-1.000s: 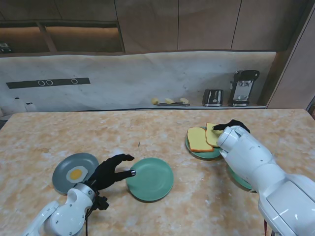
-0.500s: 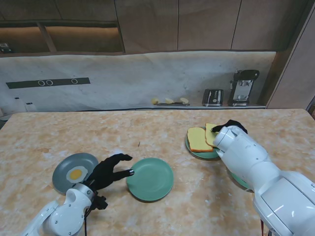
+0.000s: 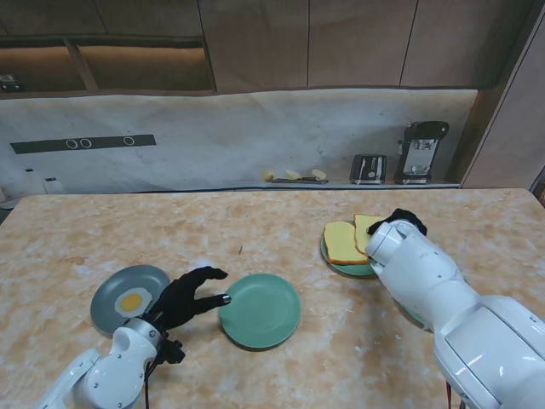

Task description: Prepare sandwich (Bread, lettuce, and egg)

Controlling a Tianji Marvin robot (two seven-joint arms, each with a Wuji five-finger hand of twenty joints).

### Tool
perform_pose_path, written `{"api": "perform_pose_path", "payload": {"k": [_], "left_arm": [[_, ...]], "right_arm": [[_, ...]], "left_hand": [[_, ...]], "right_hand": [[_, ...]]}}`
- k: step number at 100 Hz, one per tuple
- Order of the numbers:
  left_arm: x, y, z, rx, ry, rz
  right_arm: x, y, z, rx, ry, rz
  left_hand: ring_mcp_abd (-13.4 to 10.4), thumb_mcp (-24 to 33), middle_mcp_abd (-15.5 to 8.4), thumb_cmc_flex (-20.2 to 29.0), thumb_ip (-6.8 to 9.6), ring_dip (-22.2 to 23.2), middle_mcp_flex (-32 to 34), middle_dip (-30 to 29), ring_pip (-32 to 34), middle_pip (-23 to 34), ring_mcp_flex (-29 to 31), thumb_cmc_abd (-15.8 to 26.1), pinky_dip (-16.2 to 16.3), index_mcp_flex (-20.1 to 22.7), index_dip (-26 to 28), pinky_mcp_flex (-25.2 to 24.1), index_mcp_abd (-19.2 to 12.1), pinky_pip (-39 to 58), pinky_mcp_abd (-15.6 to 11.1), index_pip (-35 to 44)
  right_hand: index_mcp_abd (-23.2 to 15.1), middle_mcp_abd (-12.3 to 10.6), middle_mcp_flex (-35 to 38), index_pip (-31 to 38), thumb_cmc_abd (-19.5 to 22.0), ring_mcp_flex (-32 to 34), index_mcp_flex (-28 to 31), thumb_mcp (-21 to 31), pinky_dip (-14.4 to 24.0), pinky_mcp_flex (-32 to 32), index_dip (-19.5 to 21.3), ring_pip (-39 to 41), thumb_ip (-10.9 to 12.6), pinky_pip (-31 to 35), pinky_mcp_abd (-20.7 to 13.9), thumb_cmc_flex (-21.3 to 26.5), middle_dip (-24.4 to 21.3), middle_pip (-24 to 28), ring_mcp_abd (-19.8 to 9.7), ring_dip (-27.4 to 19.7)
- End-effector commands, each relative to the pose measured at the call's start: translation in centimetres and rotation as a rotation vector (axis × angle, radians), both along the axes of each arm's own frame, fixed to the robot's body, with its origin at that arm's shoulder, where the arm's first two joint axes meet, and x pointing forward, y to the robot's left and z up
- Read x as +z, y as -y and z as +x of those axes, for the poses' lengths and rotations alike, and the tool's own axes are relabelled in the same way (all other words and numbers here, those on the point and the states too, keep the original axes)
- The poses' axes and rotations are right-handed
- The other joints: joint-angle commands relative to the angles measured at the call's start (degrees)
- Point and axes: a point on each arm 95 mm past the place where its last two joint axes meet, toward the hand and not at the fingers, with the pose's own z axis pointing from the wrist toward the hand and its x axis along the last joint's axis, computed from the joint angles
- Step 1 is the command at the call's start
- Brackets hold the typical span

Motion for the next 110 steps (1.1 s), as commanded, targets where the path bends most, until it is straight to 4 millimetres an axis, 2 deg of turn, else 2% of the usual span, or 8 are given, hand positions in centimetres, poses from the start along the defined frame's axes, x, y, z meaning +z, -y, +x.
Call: {"api": "perform_pose_path", "payload": {"k": [1,11,21,33,47,84,100,110], "left_arm": [[-0.3,0.1,-0.3,-0.009,-0.013,0.005],[-0.3,0.0,-0.2,-0.009,-0.011,0.008],[-0.3,0.0,-0.2,-0.006,-0.009,0.009],[-0.2,-0.1,-0.2,-0.004,-0.006,0.008],[-0.3,-0.1,-0.2,-0.002,-0.003,0.007],[-0.2,-0.5,-0.6,0.001,0.011,0.006],[-0.1,-0.6,-0.8,0.003,0.021,0.007],[0.0,-0.7,-1.0,0.004,0.027,0.009]], "right_arm": [[-0.7,-0.8,-0.3,0.017,-0.015,0.010],[-0.6,-1.0,-0.2,0.022,0.006,0.010],[-0.4,-1.2,-0.1,0.017,0.032,0.024],[0.0,-1.3,0.0,0.023,0.057,0.035],[0.6,-1.7,0.1,0.028,0.091,0.062],[2.4,-2.6,-0.3,0.023,0.154,0.127],[3.4,-2.9,-0.7,0.024,0.196,0.167],[4.3,-3.2,-1.1,0.029,0.222,0.203]], "left_hand": [[-0.4,-0.5,-0.4,1.0,-0.08,0.1,0.6,0.5,-0.8,-0.5,-0.1,0.5,1.4,1.1,0.8,-1.0,-1.0,-0.8,0.0,0.6],[-0.4,-0.5,-0.3,1.1,-0.08,0.1,0.7,0.6,-0.8,-0.4,-0.1,0.3,1.4,1.1,0.9,-1.0,-0.9,-0.8,0.1,0.6],[-0.4,-0.5,-0.4,1.1,-0.09,0.1,0.7,0.6,-0.8,-0.4,-0.1,0.3,1.4,1.1,0.9,-1.0,-1.0,-0.8,0.1,0.7],[-0.4,-0.5,-0.4,1.2,-0.09,0.2,0.7,0.6,-0.7,-0.4,-0.1,0.3,1.5,1.3,0.9,-0.9,-0.9,-0.8,0.0,0.8],[-0.4,-0.5,-0.3,1.2,-0.10,0.2,0.8,0.6,-0.7,-0.3,-0.1,0.4,1.5,1.2,0.9,-1.0,-1.0,-0.8,0.0,0.8],[-0.4,-0.5,-0.3,1.2,-0.08,0.2,0.6,0.6,-0.7,-0.4,-0.2,0.4,1.6,1.1,0.9,-0.9,-1.1,-0.7,-0.1,0.7],[-0.4,-0.5,-0.4,1.2,-0.08,0.2,0.7,0.6,-0.7,-0.3,-0.2,0.5,1.6,1.0,0.9,-0.9,-1.0,-0.6,0.0,0.7],[-0.4,-0.5,-0.5,1.2,-0.08,0.1,0.5,0.6,-0.7,-0.4,-0.2,0.5,1.6,1.0,0.9,-0.9,-1.0,-0.6,-0.1,0.8]], "right_hand": [[-4.3,-1.4,1.4,3.8,-2.3,1.4,1.6,2.7,1.0,0.7,2.0,1.7,-0.3,1.9,-2.7,5.2,-19.6,2.0,0.5,1.7],[-5.7,-2.3,2.1,6.1,-4.3,2.5,3.1,6.8,0.9,2.0,4.6,2.0,-1.2,2.3,-2.9,6.5,-19.3,2.4,-0.1,1.7],[-7.0,-2.7,2.1,10.8,-10.8,2.9,3.3,20.9,0.5,2.9,-0.1,1.5,-8.5,2.5,-2.9,4.1,-19.8,2.2,-0.3,1.1],[-8.2,-2.9,1.8,15.0,-10.3,3.0,4.0,21.6,0.1,4.0,-1.4,0.1,-11.4,2.2,-3.3,5.6,-21.0,1.1,-0.5,0.1],[-9.8,-2.9,1.9,19.1,-8.6,4.4,3.0,22.9,-0.6,5.4,-4.0,-2.0,-10.9,2.0,-3.2,10.0,-22.0,0.6,-1.1,-1.4],[-10.4,-0.9,8.3,23.5,-9.8,16.9,5.2,26.3,-3.6,18.0,-1.7,-4.7,-9.8,1.6,-1.1,15.0,-24.7,2.0,-1.6,-3.8],[-12.0,1.2,11.7,23.3,-13.7,24.7,6.5,34.5,-3.4,26.7,-1.4,-4.0,-10.1,4.6,-1.1,16.9,-22.9,3.3,-1.1,-4.6],[-11.8,2.3,11.8,23.1,-15.0,27.9,7.3,36.6,-2.7,30.5,-1.5,-2.6,-10.0,6.1,-2.1,17.5,-22.2,3.9,-1.8,-5.3]]}}
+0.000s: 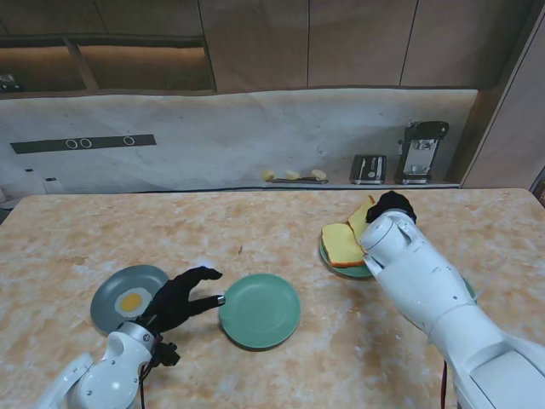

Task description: Prepare sandwich (Bread, lettuce, and egg)

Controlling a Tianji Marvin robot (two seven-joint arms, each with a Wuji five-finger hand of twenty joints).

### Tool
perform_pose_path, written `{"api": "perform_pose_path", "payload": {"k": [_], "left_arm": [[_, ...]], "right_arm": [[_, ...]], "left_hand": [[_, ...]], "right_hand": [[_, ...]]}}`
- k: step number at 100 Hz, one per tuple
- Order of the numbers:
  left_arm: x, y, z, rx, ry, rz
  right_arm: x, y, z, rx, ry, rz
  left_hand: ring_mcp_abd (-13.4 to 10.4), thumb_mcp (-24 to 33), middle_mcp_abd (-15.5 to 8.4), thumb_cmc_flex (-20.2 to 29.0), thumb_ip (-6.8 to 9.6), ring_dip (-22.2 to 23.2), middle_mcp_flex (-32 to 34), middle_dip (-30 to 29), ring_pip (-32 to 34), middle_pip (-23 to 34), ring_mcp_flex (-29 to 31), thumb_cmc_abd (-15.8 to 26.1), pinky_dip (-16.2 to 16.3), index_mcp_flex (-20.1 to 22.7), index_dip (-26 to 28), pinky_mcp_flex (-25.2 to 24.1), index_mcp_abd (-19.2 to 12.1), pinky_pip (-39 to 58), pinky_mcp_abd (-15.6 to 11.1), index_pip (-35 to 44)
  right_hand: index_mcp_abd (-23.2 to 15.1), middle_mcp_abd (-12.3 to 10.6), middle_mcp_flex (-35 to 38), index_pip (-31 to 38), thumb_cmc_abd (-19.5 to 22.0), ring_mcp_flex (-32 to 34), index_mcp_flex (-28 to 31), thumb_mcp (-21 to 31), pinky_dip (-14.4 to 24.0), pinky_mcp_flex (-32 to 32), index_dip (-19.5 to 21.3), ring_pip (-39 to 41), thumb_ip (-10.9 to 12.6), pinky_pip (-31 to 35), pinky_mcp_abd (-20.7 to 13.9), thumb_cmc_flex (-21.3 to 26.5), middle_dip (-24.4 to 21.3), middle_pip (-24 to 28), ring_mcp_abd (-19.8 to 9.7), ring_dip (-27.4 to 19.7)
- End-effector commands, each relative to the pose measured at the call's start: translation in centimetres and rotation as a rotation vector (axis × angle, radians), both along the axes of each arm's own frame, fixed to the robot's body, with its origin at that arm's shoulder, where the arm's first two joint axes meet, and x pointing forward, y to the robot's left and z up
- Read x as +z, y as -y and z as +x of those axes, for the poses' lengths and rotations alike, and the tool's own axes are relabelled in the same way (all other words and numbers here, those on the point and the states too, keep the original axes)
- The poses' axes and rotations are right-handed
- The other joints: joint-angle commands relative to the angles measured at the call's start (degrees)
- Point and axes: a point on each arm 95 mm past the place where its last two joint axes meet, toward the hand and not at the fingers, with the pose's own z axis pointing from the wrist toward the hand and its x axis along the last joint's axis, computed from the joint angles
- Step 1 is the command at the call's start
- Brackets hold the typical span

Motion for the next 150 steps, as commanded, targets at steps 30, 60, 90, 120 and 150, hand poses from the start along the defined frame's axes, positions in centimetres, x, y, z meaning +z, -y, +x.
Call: {"api": "perform_pose_path", "payload": {"k": [30,60,90,120,150], "left_arm": [[0.3,-0.1,-0.7,0.000,0.019,0.010],[0.7,-0.5,-1.1,0.009,0.043,0.022],[1.2,-0.6,-1.6,0.007,0.067,0.030],[1.8,-0.3,-2.6,-0.013,0.086,0.024],[2.8,0.9,-4.4,-0.103,0.111,0.012]], "right_arm": [[2.2,-1.0,-3.0,0.035,0.077,0.143],[1.9,-3.2,-9.2,0.019,0.106,0.388],[0.5,-6.5,-16.3,0.076,0.056,0.594],[-0.7,-10.1,-20.9,0.067,0.002,0.776],[-0.9,-13.1,-22.4,0.058,-0.043,0.880]], "left_hand": [[-0.4,-0.5,-0.4,0.5,-0.08,0.1,0.7,0.5,-0.7,-0.3,-0.2,0.5,1.2,1.0,0.4,-0.9,-1.1,-0.4,-0.1,0.8],[-0.4,-0.5,-0.5,0.6,-0.06,0.2,0.5,0.5,-0.6,-0.3,-0.2,0.6,1.2,0.7,0.4,-0.9,-1.2,-0.3,-0.2,0.8],[-0.4,-0.5,-0.5,0.5,-0.06,0.2,0.6,0.5,-0.6,-0.3,-0.1,0.6,1.2,0.5,0.3,-0.9,-1.3,-0.3,-0.2,0.8],[-0.3,-0.5,-0.4,0.4,-0.06,0.2,0.8,0.5,-0.6,-0.2,0.1,0.5,1.2,0.3,0.3,-0.8,-1.2,-0.2,-0.1,0.8],[0.0,-0.6,-0.1,0.2,-0.10,0.1,0.9,0.4,-0.7,-0.5,0.2,0.6,1.1,0.3,0.1,-0.8,-1.4,-0.4,0.1,0.4]], "right_hand": [[-4.2,2.7,2.2,2.0,-3.2,3.6,3.7,6.6,1.3,5.1,-0.4,1.6,1.7,2.0,-2.4,4.8,-22.9,1.6,2.4,-2.0],[-3.6,3.0,2.0,2.0,-3.5,3.4,3.8,7.0,1.7,5.1,-0.4,1.4,1.9,1.5,-1.9,4.9,-23.0,1.6,2.9,-2.1],[-3.4,2.9,2.0,2.1,-3.6,3.2,3.8,7.2,2.0,4.9,-0.5,1.3,2.1,1.1,-1.3,5.0,-23.2,1.7,3.1,-2.1],[-3.2,2.8,1.7,2.6,-3.2,2.9,3.4,7.2,2.3,4.6,-0.8,1.2,2.2,0.8,-1.3,4.8,-23.6,1.8,3.1,-2.3],[-3.1,2.6,1.3,3.0,-2.8,2.6,3.0,7.0,2.4,4.3,-1.0,1.2,2.3,0.5,-1.2,4.6,-23.9,2.1,3.1,-2.2]]}}
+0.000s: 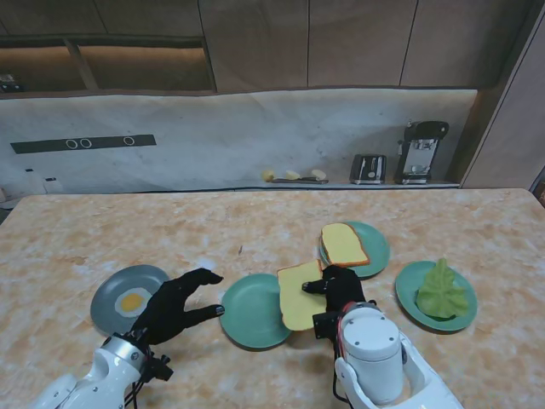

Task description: Prepare sandwich (Bread, lettuce, and egg)

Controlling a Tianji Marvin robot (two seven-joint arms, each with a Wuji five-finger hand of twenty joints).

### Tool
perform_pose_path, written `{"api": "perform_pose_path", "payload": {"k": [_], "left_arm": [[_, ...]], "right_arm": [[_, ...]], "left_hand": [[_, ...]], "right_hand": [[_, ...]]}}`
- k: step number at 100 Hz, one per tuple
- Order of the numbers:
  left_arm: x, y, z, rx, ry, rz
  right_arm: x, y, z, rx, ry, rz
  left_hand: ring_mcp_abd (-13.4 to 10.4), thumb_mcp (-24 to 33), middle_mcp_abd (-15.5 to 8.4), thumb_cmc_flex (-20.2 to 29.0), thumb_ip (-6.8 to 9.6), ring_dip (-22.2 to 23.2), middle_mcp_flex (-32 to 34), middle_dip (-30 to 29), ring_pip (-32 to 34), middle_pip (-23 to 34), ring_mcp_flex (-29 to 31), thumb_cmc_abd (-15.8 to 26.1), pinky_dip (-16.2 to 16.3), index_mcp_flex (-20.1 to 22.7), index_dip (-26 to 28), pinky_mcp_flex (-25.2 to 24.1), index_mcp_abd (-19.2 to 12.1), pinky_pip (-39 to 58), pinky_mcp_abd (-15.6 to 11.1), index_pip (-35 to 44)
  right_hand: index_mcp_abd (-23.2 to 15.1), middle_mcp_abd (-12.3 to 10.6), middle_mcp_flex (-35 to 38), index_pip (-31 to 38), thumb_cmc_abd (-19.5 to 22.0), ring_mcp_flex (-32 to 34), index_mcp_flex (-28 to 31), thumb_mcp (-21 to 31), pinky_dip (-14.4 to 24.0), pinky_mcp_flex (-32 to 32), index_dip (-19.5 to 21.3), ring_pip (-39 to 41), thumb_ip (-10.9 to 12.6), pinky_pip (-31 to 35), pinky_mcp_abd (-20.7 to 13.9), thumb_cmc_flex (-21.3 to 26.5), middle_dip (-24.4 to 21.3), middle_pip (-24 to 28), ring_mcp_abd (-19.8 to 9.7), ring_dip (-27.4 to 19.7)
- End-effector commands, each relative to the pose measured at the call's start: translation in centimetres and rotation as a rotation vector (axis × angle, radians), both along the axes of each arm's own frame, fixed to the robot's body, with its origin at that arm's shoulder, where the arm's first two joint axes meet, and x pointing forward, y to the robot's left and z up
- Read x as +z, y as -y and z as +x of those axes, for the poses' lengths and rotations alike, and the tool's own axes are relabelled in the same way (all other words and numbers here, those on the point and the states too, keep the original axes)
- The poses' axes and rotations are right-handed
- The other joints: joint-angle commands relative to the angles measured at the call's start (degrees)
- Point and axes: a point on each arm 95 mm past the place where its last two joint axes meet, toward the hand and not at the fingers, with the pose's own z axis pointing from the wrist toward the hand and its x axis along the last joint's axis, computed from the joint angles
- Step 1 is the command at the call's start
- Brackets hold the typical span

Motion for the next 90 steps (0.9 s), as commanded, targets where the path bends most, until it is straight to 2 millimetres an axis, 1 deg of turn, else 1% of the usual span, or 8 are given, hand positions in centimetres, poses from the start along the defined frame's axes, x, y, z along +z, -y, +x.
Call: {"api": "perform_pose_path", "payload": {"k": [1,22,42,52,65,69,82,90], "left_arm": [[0.1,0.6,-0.9,-0.036,-0.003,0.009],[0.9,1.3,-2.2,-0.090,0.035,0.031],[1.1,1.8,-3.1,-0.119,0.038,0.027],[1.2,1.8,-3.3,-0.122,0.039,0.026],[1.3,1.6,-3.5,-0.115,0.043,0.025],[1.3,1.6,-3.5,-0.113,0.043,0.025],[1.2,1.4,-3.5,-0.103,0.043,0.025],[1.3,1.3,-3.5,-0.099,0.045,0.026]], "right_arm": [[-0.1,-1.5,-0.6,0.019,-0.024,0.051],[-0.6,-3.2,-0.7,0.005,-0.061,0.091],[-1.4,-4.7,-0.5,-0.001,-0.103,0.112],[-1.9,-5.4,-0.1,-0.006,-0.130,0.116],[-2.2,-6.1,0.2,0.005,-0.155,0.116],[-2.3,-6.3,0.2,0.016,-0.158,0.112],[-2.3,-7.0,0.3,0.032,-0.157,0.107],[-2.3,-7.2,0.5,0.045,-0.153,0.095]], "left_hand": [[0.0,-0.6,-0.1,0.2,-0.10,0.1,0.9,0.4,-0.7,-0.6,0.2,0.6,1.0,0.3,0.1,-0.9,-1.3,-0.4,0.1,0.2],[-0.1,-0.7,-0.1,-0.1,-0.13,0.0,0.9,0.3,-0.9,-0.8,0.0,0.8,0.8,-0.2,-0.1,-1.0,-1.5,-0.8,0.0,-0.4],[0.0,-0.6,0.0,-0.1,-0.12,-0.1,0.6,0.2,-1.1,-1.0,-0.1,0.8,0.6,-0.2,-0.2,-1.0,-1.6,-1.0,0.1,-0.6],[-0.1,-0.6,-0.1,-0.2,-0.13,-0.1,0.7,0.2,-1.0,-1.0,0.0,0.8,0.6,-0.2,-0.1,-0.9,-1.7,-1.1,0.1,-0.7],[0.0,-0.6,-0.1,-0.1,-0.13,-0.1,0.8,0.2,-1.0,-1.0,0.0,0.8,0.6,-0.1,-0.1,-0.9,-1.7,-1.1,0.2,-0.7],[0.0,-0.6,0.1,-0.1,-0.13,-0.1,0.9,0.2,-1.0,-1.0,0.1,0.7,0.6,-0.1,-0.1,-0.9,-1.7,-1.1,0.1,-0.7],[-0.1,-0.6,-0.2,-0.1,-0.13,-0.1,0.7,0.2,-1.1,-1.0,0.0,0.8,0.6,-0.1,0.0,-0.9,-1.7,-1.2,0.1,-0.7],[0.0,-0.6,-0.1,-0.1,-0.13,-0.1,0.7,0.2,-1.1,-1.1,0.0,0.8,0.7,0.0,0.0,-0.9,-1.7,-1.1,0.1,-0.7]], "right_hand": [[-3.1,1.5,0.9,2.8,-0.4,0.5,1.5,4.7,1.1,1.8,-1.1,0.9,2.3,0.2,-2.1,3.9,-23.9,1.7,2.8,-0.9],[-3.1,1.3,0.6,3.0,0.0,0.0,1.1,4.4,1.2,1.6,-1.3,0.8,2.3,-0.1,-2.0,3.6,-24.2,1.8,2.8,-0.9],[-2.9,1.2,-0.1,3.5,0.6,-0.9,0.5,4.2,1.5,1.1,-1.3,1.9,2.4,-0.2,-2.0,3.4,-24.0,2.6,3.0,0.0],[-2.8,1.2,-0.8,3.4,1.1,-1.9,0.0,4.2,1.7,0.0,-1.5,2.1,2.5,-0.2,-2.0,3.3,-24.1,2.5,3.1,0.2],[-2.1,1.5,-2.3,3.4,1.9,-3.5,-1.5,4.4,2.2,-1.7,-1.6,2.4,3.3,-0.1,-2.1,3.0,-24.1,2.8,3.2,0.2],[-2.1,1.4,-2.8,3.3,2.3,-4.0,-2.0,4.2,2.2,-2.2,-1.7,2.5,3.4,-0.2,-2.3,2.8,-24.2,2.8,3.1,0.2],[-1.8,1.1,-4.5,2.6,2.6,-5.8,-3.2,3.8,2.1,-4.0,-2.3,2.2,3.3,-0.8,-2.7,2.6,-24.7,2.2,3.3,0.0],[-1.5,0.9,-6.2,1.7,3.0,-7.5,-4.7,3.2,1.9,-5.8,-3.3,1.9,3.3,-1.4,-2.8,2.5,-24.9,2.0,3.3,-0.1]]}}
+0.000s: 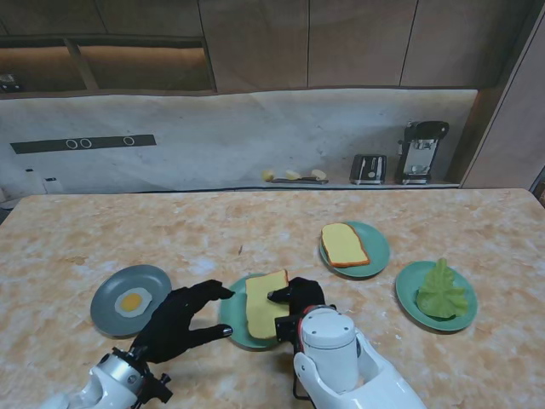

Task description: Prepare sandwich (Bread, lettuce, and egg)

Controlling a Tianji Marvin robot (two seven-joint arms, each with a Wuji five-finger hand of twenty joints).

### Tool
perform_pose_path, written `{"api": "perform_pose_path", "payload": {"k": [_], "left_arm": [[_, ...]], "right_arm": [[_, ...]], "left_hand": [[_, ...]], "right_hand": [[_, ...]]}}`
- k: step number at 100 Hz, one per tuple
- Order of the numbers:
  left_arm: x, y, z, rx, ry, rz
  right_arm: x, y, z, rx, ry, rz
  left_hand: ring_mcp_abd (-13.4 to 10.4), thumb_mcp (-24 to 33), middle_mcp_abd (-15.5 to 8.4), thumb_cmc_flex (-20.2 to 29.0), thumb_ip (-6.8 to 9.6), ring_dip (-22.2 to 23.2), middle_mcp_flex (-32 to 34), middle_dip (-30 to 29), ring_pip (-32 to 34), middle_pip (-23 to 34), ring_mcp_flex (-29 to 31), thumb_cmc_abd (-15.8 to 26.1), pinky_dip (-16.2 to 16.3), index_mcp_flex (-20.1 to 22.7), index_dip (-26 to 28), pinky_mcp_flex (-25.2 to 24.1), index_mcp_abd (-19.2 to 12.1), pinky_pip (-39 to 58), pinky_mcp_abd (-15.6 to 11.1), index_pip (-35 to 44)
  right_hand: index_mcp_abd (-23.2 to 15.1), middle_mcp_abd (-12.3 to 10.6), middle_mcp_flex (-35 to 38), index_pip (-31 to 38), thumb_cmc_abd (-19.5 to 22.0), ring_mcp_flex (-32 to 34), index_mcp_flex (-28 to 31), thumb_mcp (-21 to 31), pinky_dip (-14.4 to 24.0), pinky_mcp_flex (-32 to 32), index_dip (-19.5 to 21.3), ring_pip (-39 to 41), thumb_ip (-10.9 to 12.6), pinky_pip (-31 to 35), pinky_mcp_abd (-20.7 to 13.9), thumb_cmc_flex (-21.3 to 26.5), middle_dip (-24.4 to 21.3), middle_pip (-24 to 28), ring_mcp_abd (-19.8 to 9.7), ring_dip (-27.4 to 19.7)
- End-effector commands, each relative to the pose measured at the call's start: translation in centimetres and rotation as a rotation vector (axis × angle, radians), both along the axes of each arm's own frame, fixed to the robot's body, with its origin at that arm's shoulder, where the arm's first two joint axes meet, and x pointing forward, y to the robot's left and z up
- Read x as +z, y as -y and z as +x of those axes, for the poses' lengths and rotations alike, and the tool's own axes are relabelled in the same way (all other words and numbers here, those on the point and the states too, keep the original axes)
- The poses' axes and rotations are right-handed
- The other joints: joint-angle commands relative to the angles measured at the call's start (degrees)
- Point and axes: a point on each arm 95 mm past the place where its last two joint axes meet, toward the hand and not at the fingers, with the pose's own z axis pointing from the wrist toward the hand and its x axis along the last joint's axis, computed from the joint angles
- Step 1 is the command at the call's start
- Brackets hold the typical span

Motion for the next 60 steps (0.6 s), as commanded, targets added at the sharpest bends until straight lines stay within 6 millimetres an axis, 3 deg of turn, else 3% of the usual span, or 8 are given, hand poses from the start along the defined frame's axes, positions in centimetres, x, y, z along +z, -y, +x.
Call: {"api": "perform_pose_path", "payload": {"k": [1,20,60], "left_arm": [[-0.2,0.0,-0.3,-0.001,-0.010,0.003],[-0.1,-0.4,-0.2,0.019,-0.002,0.004],[-0.3,-0.9,-0.3,0.034,-0.004,0.005]], "right_arm": [[0.1,-1.0,-0.1,0.027,-0.002,0.018],[0.1,-1.6,0.1,0.064,-0.004,0.008],[0.0,-2.4,0.2,0.088,-0.058,0.029]], "left_hand": [[-0.1,-0.6,-0.1,-0.1,-0.13,-0.1,0.7,0.2,-1.1,-1.0,0.0,0.8,0.7,0.0,0.0,-0.9,-1.1,-1.1,0.1,-0.7],[-0.1,-0.6,-0.1,-0.1,-0.13,-0.1,0.8,0.2,-1.1,-1.0,0.0,0.8,0.7,0.0,0.0,-0.9,-1.1,-1.1,0.0,-0.8],[-0.1,-0.6,-0.1,-0.1,-0.13,-0.1,0.7,0.2,-1.1,-1.1,-0.1,0.8,0.7,0.1,0.1,-0.9,-1.1,-1.2,0.0,-0.8]], "right_hand": [[-1.4,0.2,-1.8,0.0,0.7,-1.6,-1.3,3.1,0.7,-0.6,-1.9,0.2,3.4,-0.6,-3.2,2.5,-24.9,0.7,2.1,-0.1],[-0.1,0.3,-5.4,-1.0,0.5,-4.8,-4.8,3.2,0.3,-2.7,-3.2,-0.6,4.1,-1.2,-4.5,2.6,-24.6,0.7,2.2,-1.0],[2.8,1.8,-6.4,-4.0,2.2,-5.5,-5.6,-0.6,-1.7,-2.0,-5.5,-2.0,4.2,-3.4,-3.0,1.6,-24.7,-1.0,2.3,-0.6]]}}
